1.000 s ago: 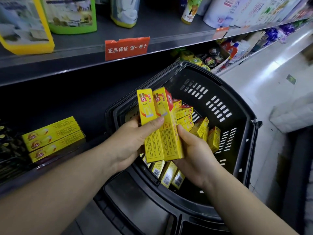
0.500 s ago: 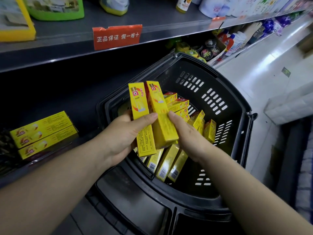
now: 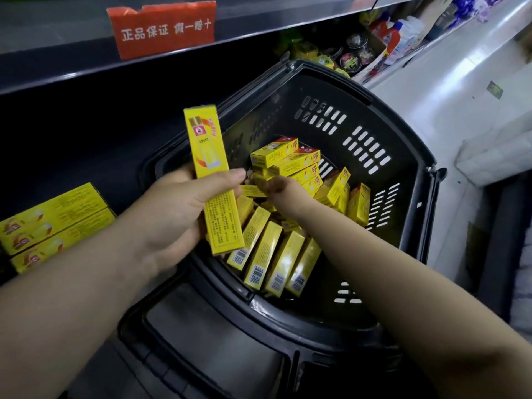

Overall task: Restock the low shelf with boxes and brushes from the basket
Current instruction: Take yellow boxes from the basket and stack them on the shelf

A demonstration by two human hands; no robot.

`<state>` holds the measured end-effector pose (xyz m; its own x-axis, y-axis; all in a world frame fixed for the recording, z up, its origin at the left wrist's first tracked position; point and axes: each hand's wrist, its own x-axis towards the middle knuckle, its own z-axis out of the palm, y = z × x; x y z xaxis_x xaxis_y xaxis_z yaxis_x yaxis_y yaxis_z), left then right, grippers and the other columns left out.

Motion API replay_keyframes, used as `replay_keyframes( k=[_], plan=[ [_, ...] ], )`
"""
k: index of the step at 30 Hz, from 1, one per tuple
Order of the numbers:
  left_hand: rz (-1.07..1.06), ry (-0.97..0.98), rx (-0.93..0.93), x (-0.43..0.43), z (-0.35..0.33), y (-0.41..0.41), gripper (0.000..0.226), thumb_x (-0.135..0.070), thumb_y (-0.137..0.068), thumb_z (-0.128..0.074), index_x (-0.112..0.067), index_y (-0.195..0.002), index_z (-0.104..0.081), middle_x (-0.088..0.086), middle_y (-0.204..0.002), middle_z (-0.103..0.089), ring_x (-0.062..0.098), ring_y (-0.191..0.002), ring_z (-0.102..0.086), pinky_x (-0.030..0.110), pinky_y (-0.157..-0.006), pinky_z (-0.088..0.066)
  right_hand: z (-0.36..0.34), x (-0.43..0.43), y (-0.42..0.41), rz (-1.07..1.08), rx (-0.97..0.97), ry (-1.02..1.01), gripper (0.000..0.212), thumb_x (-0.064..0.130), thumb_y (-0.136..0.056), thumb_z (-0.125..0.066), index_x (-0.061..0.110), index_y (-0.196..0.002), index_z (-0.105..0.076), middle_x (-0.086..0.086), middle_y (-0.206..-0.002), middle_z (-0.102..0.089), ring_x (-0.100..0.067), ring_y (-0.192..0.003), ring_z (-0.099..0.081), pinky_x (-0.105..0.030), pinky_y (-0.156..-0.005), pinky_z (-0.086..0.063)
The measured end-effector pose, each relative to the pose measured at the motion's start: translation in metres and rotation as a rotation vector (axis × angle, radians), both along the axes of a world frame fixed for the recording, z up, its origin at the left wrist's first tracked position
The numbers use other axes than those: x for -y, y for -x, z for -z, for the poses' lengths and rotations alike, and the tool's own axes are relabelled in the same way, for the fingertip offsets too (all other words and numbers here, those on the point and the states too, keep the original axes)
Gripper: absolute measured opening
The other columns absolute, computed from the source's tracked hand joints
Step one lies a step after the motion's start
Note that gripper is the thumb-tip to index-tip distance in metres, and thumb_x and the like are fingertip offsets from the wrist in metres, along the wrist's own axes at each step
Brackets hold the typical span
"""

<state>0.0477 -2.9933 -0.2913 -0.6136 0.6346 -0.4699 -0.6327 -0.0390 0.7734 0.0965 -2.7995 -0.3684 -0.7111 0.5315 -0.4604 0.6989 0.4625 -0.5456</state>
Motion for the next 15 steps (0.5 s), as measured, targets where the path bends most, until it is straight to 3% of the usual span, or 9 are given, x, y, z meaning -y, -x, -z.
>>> replay_keyframes(
  k=[4,6,8,11,13,15],
  plan=[
    [-0.054,-0.01,-0.015,0.009,-0.006,0.017,0.039,-0.025,-0.053,-0.073,-0.01,-0.089,-0.067,0.001,-0.076,-0.072,0.011,-0.073,-0.071,0.033,-0.061,-0.059,0.044,0.018,0.024,-0.137,0.184,0.139,0.064,0.017,-0.085,-0.066,0.009,-0.14,-0.035,-0.011,-0.122,-0.052,-0.019,-0.088,-0.052,-0.026,-0.063,-0.044],
    [-0.063,0.001,-0.017,0.011,-0.006,0.02,0.038,-0.026,-0.052,-0.073,-0.01,-0.087,-0.068,0.002,-0.079,-0.072,0.012,-0.075,-0.071,0.035,-0.066,-0.06,0.069,0.03,0.036,-0.207,0.228,0.08,0.086,0.028,-0.079,-0.073,0.006,-0.144,-0.021,-0.018,-0.14,-0.04,-0.029,-0.117,-0.047,-0.039,-0.09,-0.046],
    [-0.048,0.016,-0.017,0.012,-0.006,0.018,0.042,-0.027,-0.052,-0.073,-0.01,-0.09,-0.067,0.003,-0.08,-0.073,0.014,-0.077,-0.071,0.036,-0.071,-0.059,0.087,0.04,0.045,-0.184,0.242,0.026,0.102,0.036,-0.079,-0.072,0.004,-0.148,-0.004,-0.021,-0.149,-0.022,-0.036,-0.136,-0.027,-0.044,-0.108,-0.031],
    [-0.037,0.024,-0.011,0.011,-0.005,0.016,0.046,-0.027,-0.053,-0.073,-0.01,-0.095,-0.066,0.004,-0.082,-0.071,0.014,-0.077,-0.071,0.034,-0.071,-0.059,0.093,0.057,0.054,0.071,0.103,0.193,0.092,0.036,-0.087,-0.06,0.005,-0.149,0.001,-0.02,-0.151,-0.02,-0.038,-0.137,-0.027,-0.046,-0.11,-0.029],
    [-0.033,0.019,0.005,0.011,-0.006,0.016,0.046,-0.026,-0.054,-0.073,-0.009,-0.096,-0.065,0.004,-0.083,-0.071,0.013,-0.076,-0.071,0.033,-0.07,-0.059,0.085,0.066,0.054,0.245,-0.016,0.27,0.084,0.037,-0.086,-0.055,0.003,-0.148,-0.008,-0.021,-0.147,-0.03,-0.038,-0.133,-0.034,-0.047,-0.109,-0.033],
    [-0.02,0.016,0.008,0.01,-0.006,0.016,0.045,-0.027,-0.054,-0.073,-0.01,-0.095,-0.065,0.003,-0.08,-0.071,0.013,-0.074,-0.071,0.033,-0.072,-0.059,0.071,0.062,0.048,0.271,-0.043,0.245,0.065,0.03,-0.09,-0.047,-0.001,-0.143,-0.025,-0.02,-0.142,-0.04,-0.036,-0.128,-0.043,-0.044,-0.107,-0.037]
  ],
)
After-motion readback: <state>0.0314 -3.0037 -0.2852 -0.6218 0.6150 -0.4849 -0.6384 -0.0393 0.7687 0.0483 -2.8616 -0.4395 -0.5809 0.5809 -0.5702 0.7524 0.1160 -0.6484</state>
